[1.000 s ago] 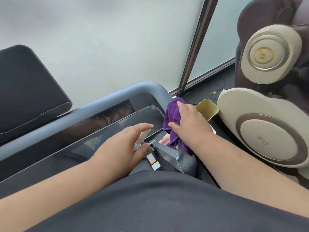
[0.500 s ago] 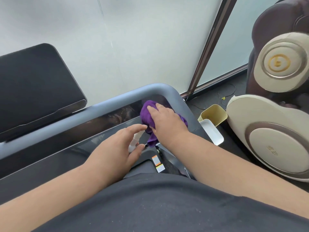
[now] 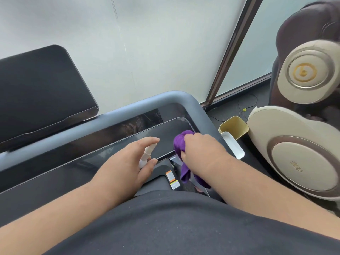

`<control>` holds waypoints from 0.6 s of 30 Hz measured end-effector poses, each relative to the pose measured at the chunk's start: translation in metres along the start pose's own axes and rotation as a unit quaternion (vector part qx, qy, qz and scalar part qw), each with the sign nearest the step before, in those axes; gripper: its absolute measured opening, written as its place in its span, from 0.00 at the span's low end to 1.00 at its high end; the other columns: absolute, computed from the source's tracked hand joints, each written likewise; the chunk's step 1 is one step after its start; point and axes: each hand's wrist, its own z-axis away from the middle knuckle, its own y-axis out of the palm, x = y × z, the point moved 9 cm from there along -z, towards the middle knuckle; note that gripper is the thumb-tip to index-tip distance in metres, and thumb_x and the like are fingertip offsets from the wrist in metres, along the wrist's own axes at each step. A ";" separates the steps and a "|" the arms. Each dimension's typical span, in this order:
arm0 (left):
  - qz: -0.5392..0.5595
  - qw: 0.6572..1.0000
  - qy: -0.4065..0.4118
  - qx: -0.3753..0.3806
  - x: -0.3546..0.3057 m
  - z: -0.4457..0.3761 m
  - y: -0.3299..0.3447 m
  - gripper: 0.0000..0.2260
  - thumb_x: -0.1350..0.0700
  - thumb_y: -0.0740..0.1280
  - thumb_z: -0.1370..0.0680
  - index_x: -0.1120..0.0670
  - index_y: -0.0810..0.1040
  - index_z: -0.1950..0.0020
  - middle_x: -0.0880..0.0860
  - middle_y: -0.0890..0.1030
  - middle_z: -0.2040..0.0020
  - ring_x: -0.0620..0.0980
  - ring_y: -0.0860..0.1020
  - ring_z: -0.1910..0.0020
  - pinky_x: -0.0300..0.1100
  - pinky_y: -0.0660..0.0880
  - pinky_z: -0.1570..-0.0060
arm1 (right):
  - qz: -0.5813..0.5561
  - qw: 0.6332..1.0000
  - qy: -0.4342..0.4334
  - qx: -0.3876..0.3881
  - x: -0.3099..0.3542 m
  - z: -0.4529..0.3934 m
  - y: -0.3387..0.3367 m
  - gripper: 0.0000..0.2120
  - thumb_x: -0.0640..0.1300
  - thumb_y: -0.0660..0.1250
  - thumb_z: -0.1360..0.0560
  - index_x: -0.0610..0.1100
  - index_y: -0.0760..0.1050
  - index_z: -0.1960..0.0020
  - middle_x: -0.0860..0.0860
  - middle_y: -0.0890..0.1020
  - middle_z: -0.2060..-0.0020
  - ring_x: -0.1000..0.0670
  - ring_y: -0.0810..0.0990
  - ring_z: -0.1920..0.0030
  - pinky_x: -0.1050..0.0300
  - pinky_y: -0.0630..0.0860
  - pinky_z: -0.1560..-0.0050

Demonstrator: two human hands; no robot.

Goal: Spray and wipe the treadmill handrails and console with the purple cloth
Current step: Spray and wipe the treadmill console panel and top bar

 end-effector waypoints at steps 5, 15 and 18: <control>-0.001 1.000 0.003 0.004 -0.004 0.000 0.003 0.25 0.43 0.66 0.23 0.28 0.57 0.34 0.31 0.73 0.52 0.38 0.74 0.56 0.34 0.68 0.56 | -0.032 0.994 -0.030 -0.104 0.020 -0.019 -0.016 0.21 0.55 0.61 0.21 0.45 0.65 0.33 0.46 0.72 0.36 0.41 0.75 0.43 0.48 0.73 0.46; -0.007 1.000 0.013 0.015 -0.005 -0.002 0.002 0.25 0.45 0.67 0.23 0.29 0.56 0.34 0.37 0.76 0.51 0.41 0.77 0.56 0.39 0.71 0.55 | -0.032 0.999 0.034 0.017 -0.009 0.000 0.012 0.11 0.52 0.61 0.22 0.47 0.72 0.45 0.47 0.75 0.50 0.41 0.78 0.45 0.51 0.74 0.54; -0.002 1.000 0.012 0.018 -0.006 -0.009 0.003 0.25 0.45 0.67 0.23 0.29 0.56 0.34 0.37 0.76 0.50 0.41 0.76 0.55 0.40 0.71 0.54 | -0.097 0.994 0.039 -0.034 -0.026 0.018 -0.009 0.10 0.56 0.60 0.23 0.50 0.71 0.51 0.50 0.75 0.55 0.43 0.79 0.51 0.52 0.73 0.57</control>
